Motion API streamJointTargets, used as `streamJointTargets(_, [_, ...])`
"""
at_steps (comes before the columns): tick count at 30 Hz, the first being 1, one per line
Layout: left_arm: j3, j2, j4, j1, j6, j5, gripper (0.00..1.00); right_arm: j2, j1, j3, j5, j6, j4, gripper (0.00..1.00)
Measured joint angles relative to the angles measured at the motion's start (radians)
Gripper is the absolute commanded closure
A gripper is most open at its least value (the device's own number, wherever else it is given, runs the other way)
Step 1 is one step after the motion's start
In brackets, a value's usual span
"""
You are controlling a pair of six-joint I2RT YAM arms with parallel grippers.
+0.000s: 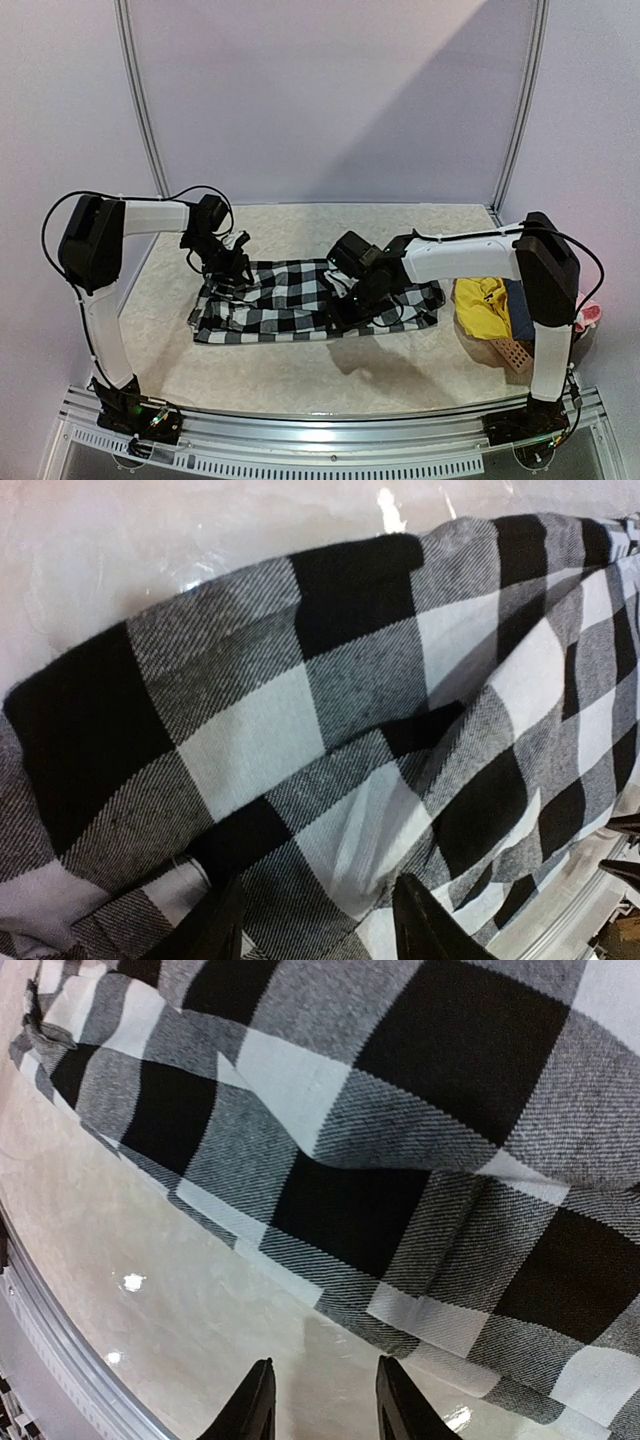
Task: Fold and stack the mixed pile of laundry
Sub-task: Rotate the rectangle-folded shirt at the center of the board.
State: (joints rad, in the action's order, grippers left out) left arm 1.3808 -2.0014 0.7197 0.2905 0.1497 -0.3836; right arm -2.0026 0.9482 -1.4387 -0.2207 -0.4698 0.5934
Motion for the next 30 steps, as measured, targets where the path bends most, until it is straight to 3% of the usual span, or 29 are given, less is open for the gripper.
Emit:
streamJointTargets(16, [-0.062, 0.005, -0.023, -0.003, 0.019, 0.010, 0.52, -0.066, -0.065, -0.010, 0.032, 0.019, 0.054, 0.67])
streamJointTargets(30, [-0.224, 0.115, -0.077, -0.015, 0.062, 0.014, 0.54, -0.166, -0.126, -0.170, 0.024, 0.088, 0.109, 0.67])
